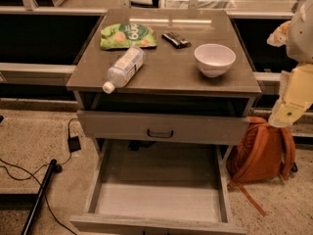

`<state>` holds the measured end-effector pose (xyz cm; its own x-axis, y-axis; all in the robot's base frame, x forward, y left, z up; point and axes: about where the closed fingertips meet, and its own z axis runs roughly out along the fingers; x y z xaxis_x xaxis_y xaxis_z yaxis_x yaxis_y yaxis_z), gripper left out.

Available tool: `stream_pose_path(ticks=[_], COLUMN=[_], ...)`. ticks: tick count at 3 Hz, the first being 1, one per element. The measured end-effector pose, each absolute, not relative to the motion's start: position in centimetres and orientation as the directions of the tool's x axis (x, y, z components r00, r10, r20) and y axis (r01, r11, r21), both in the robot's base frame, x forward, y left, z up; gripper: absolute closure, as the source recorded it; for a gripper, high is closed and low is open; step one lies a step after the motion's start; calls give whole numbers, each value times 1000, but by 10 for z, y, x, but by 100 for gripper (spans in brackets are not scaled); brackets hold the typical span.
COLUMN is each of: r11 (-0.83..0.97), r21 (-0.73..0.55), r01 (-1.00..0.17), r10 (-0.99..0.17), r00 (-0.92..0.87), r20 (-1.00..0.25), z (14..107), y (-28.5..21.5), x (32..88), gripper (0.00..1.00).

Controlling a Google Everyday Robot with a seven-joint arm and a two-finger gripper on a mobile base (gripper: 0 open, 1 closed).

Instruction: Place blue plastic bottle into middle drawer

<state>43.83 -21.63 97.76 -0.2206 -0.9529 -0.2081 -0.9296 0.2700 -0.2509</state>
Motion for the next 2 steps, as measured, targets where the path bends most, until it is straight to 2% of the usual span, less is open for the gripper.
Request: stream_pose_path(ticks=[2], r11=[225], r21=[-282], r01=[-933], r10=[-963], r00=[-169], r20=[-211], z=[977], y=[-212], x=[445], gripper=[0])
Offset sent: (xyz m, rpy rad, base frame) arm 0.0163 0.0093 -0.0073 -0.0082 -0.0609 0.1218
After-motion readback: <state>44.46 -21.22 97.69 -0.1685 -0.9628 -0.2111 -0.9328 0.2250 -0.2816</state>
